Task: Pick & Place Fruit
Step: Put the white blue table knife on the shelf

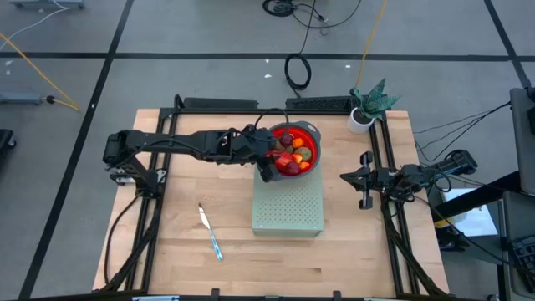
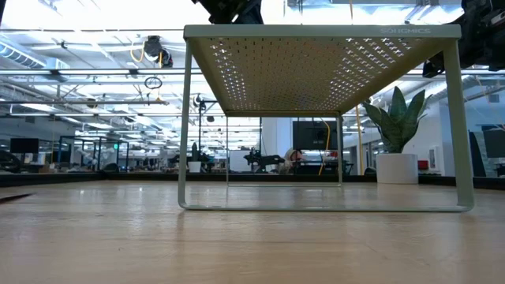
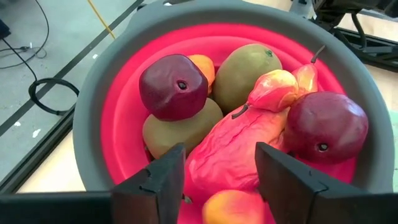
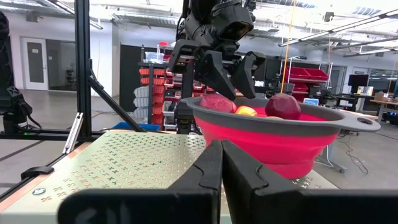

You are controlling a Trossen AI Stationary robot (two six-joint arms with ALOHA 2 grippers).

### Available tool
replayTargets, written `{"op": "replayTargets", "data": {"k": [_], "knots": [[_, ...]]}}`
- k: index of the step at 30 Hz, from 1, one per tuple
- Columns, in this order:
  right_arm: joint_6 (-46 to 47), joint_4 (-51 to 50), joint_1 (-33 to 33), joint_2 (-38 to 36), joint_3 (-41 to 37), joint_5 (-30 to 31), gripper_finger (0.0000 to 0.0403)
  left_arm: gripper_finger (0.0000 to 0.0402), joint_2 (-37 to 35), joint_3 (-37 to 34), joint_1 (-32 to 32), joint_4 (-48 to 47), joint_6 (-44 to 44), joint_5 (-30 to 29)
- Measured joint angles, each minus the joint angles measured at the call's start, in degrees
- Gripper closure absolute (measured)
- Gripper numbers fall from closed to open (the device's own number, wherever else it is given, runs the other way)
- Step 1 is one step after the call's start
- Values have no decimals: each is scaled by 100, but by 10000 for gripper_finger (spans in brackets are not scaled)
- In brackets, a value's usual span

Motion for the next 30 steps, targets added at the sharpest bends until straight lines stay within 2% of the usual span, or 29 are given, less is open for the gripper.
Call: {"op": "replayTargets", "data": {"k": [6,15,22,30], "knots": [[0,0,-1,1,1,0,403,187,-126,-2,-2,99,13,-2],[0,-4,1,2,1,0,403,196,-663,-2,-87,169,-117,-51],[2,-2,1,2,-1,0,403,230,-1208,-2,-371,97,-951,-62],[1,0,-1,0,1,0,403,299,-1566,0,-878,-211,-2389,-451]]}}
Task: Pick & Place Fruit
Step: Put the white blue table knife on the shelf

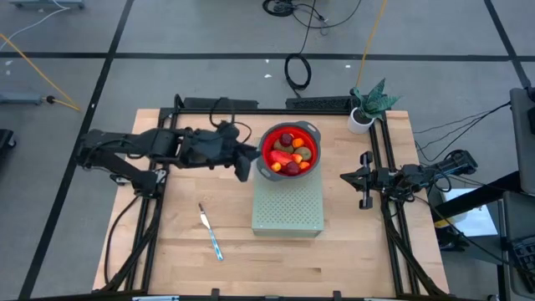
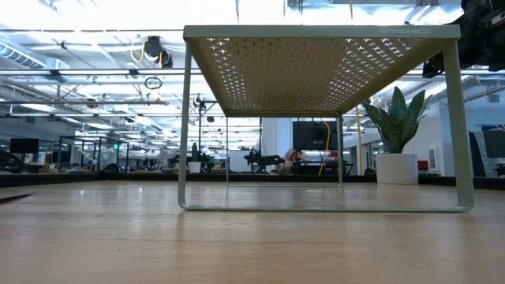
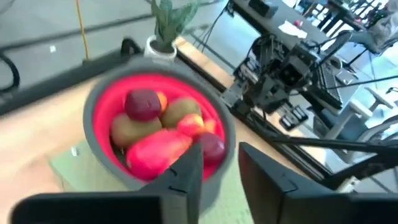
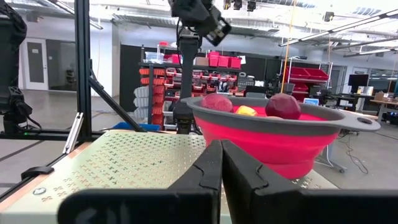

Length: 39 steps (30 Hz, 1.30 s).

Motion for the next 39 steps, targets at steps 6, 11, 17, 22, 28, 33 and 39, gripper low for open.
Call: {"op": "replayTargets", "data": {"k": [6,11,17,22,28,33,39], "knots": [[1,0,0,2,0,0,403,367,-28,0,-420,-490,-967,-41],[-1,0,2,2,0,0,403,394,-28,0,-780,-885,-1841,-51],[-1,2,0,0,0,0,403,394,25,0,-1268,-1583,-3102,-57],[-1,0,0,2,0,0,403,396,133,0,-1700,-2340,-4404,-171],[-1,2,2,0,0,0,403,397,376,0,-2127,-3278,-5815,-206],[-1,2,0,1,0,0,403,400,650,0,-2380,-3517,-6476,-102],[-1,1,1,0,0,0,403,400,1022,0,-2581,-3526,-7276,270]]}}
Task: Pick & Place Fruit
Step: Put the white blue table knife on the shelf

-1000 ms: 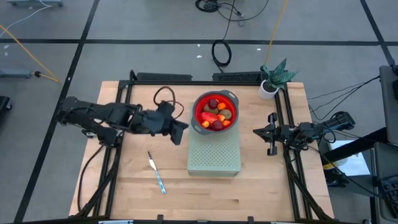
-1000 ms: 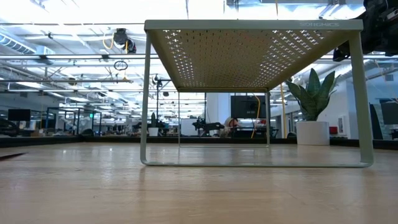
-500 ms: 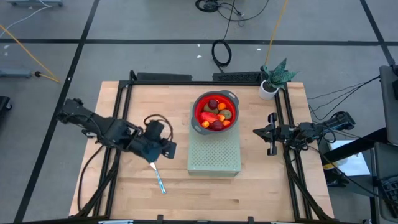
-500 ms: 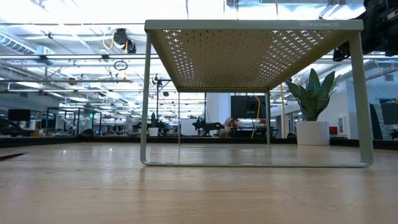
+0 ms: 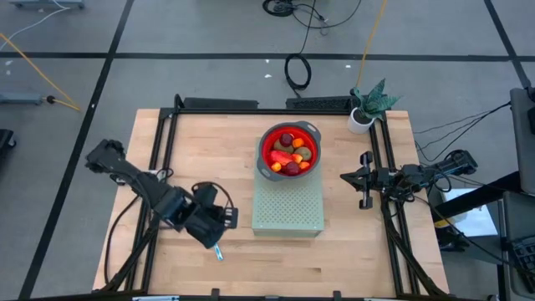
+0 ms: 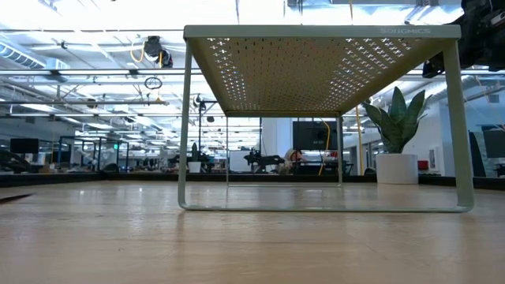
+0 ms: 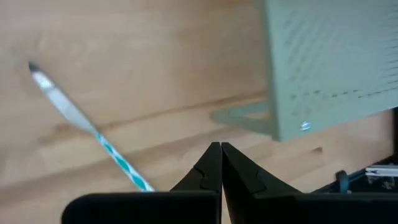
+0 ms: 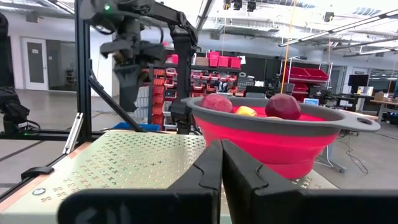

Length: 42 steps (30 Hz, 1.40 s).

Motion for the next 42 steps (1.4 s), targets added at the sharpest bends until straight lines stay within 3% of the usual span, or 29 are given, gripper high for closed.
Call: {"op": "replayTargets", "data": {"k": [13,18,22,30,33,42], "knots": [[0,1,-1,0,0,0,403,400,1065,-4,-319,-518,-1632,1840],[0,-1,-1,1,0,0,403,391,1263,-58,-340,-428,-1474,1933],[0,0,0,0,-1,1,403,398,1238,-495,-373,24,-1593,1978],[0,0,0,2,-1,-1,403,386,780,-2213,-521,2440,-2168,2135],[0,0,-1,2,-1,0,403,385,684,-2698,-481,2940,-2196,2130],[0,0,1,2,0,0,403,384,685,-2951,-361,2872,-2295,2319]]}}
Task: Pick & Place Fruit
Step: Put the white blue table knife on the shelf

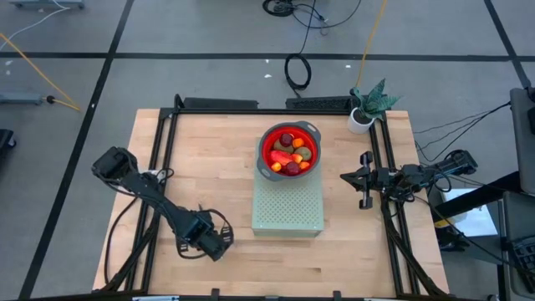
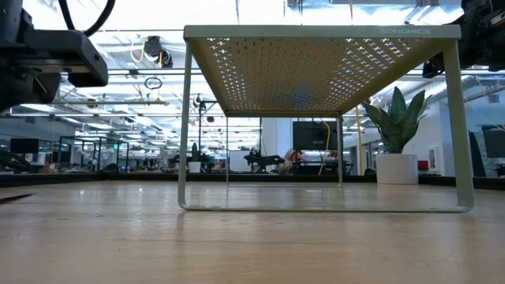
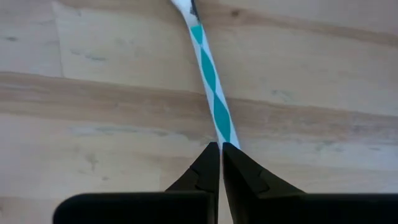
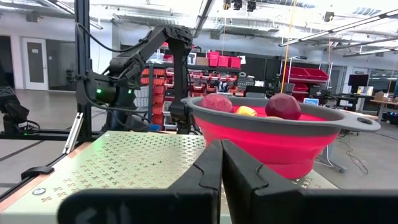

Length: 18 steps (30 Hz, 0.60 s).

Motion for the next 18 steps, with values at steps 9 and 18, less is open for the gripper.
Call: {"op": "replayTargets", "data": {"k": [9,18], "knots": [[0,-1,0,0,0,0,403,324,0,0,6,18,-1,-93],[-262,1,-2,0,0,2,403,199,0,0,55,6,0,-97]]}}
